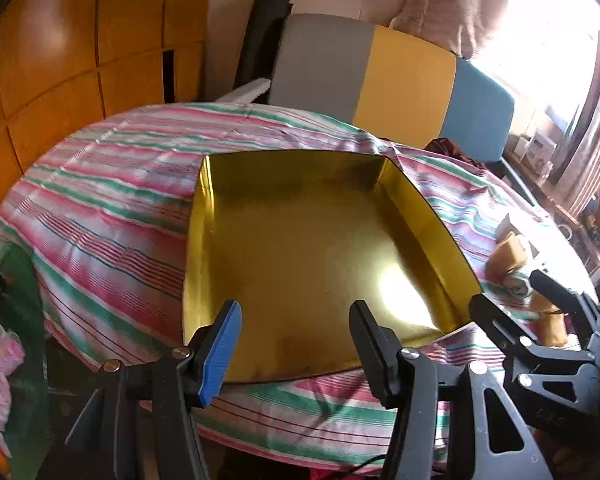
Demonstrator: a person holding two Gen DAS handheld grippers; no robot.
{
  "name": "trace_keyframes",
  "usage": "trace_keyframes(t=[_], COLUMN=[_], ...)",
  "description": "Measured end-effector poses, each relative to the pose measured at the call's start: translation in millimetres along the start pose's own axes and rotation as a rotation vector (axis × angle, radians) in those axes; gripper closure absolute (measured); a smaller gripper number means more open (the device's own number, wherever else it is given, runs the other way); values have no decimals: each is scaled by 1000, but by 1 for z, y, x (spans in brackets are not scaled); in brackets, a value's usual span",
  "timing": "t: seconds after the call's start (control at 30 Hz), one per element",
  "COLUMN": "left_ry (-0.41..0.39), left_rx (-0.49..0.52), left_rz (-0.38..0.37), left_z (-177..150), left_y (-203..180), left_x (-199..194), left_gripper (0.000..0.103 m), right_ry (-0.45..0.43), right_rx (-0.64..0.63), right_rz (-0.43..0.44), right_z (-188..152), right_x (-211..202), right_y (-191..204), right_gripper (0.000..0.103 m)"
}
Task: Organize objects
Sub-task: 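Move the left tool to the pile and grasp the plastic-wrapped white ball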
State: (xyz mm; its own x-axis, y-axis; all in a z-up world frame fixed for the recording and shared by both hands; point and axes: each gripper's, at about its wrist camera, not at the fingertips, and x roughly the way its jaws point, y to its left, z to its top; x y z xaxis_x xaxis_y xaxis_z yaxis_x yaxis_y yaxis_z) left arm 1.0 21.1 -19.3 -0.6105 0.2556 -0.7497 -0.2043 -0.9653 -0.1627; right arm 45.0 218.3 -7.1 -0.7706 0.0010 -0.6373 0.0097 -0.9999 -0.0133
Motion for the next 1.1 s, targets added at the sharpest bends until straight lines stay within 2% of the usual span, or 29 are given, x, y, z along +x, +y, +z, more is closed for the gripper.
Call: trace_keyframes(t=[0.23, 0.4, 0.63, 0.77, 0.9, 1.1], left_ry=[6, 48, 74, 64, 61, 82], left_rx=[22, 10, 38, 70, 124, 246], left_rz=[-3, -53, -118, -173, -235, -335], left_z=[-3, -4, -5, 1, 8, 9], left_y=[-4, -5, -18, -30, -52, -94], left_x=[3, 9, 10, 6, 5, 10], left_gripper=[46, 46, 38, 29, 27, 27], right_ry=[9, 10, 31, 39, 47, 48], right_rx=[3, 18, 65, 108, 199, 313], right_rz=[-3, -11, -34, -32, -13, -91], right_z=[-2, -5, -12, -15, -19, -31], right_x=[2, 0, -1, -8, -21, -52], right_y=[-4, -11, -38, -63, -111, -196], right_gripper=[0, 0, 0, 0, 0, 0])
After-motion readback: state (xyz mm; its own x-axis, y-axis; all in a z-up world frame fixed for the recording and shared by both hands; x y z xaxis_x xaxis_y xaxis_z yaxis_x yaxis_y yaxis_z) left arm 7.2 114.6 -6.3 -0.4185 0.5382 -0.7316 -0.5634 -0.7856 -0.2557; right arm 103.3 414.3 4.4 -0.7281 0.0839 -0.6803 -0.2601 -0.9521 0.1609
